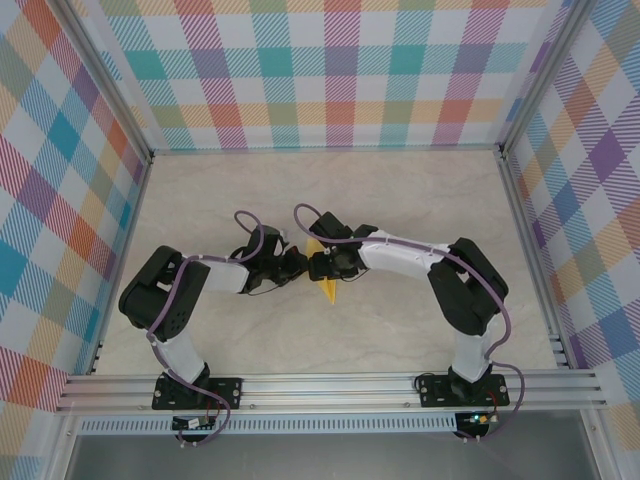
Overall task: Fold a paper plane with a square sheet of paper (pick it up from the middle)
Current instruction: Turn over a paper plane at the center of the table, then move the paper plane to the top-center of the table.
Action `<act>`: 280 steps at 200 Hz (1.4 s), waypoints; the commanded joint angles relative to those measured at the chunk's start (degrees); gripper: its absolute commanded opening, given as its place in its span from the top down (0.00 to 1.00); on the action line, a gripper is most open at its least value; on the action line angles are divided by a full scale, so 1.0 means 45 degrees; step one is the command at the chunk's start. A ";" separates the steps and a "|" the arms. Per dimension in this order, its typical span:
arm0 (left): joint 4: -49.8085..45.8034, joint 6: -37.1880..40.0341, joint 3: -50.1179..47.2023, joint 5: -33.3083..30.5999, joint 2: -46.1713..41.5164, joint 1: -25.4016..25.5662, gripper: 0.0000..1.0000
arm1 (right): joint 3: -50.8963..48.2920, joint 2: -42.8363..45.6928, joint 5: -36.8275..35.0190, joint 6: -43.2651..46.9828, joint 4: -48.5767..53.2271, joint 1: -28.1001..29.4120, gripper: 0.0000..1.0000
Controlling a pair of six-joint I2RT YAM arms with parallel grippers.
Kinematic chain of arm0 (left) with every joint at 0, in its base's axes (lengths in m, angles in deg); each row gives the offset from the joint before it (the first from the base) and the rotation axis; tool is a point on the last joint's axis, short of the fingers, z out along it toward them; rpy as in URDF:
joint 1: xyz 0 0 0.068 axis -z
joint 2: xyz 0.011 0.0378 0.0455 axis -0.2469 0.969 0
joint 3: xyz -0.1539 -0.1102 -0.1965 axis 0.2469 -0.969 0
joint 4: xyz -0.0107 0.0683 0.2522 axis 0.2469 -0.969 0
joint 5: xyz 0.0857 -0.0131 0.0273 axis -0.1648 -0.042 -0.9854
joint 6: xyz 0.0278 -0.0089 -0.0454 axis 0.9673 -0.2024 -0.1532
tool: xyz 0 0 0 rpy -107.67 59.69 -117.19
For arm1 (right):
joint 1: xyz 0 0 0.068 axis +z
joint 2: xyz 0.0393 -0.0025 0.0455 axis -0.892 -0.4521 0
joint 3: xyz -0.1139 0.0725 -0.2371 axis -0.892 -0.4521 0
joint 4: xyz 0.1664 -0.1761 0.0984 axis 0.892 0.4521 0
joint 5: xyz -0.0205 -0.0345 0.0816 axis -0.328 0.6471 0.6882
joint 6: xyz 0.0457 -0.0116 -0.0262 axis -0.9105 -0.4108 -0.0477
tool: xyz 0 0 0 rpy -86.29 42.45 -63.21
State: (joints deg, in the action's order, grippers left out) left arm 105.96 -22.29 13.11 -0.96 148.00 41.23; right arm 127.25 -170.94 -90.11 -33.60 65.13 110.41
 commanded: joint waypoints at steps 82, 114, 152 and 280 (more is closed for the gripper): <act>0.0359 0.0037 -0.0122 0.0051 -0.0189 -0.0147 1.00 | 0.0595 -0.0402 0.0042 0.0334 0.0435 0.0059 0.42; 0.0396 0.0020 -0.0124 0.0091 -0.0130 -0.0156 1.00 | 0.0797 -0.0470 -0.0255 0.0625 0.0541 0.0068 0.36; 0.0339 0.0054 -0.0090 0.0091 -0.0163 -0.0147 1.00 | 0.1162 -0.0721 -0.0563 0.0954 0.0734 0.0058 0.35; 0.0368 0.0017 -0.0092 0.0110 -0.0149 -0.0147 1.00 | 0.0445 -0.0310 0.0413 0.0283 0.0717 0.0058 0.51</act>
State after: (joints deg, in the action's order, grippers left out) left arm 105.94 -22.29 12.89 -0.92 148.00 41.23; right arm 130.51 -173.89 -89.94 -30.62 67.00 110.39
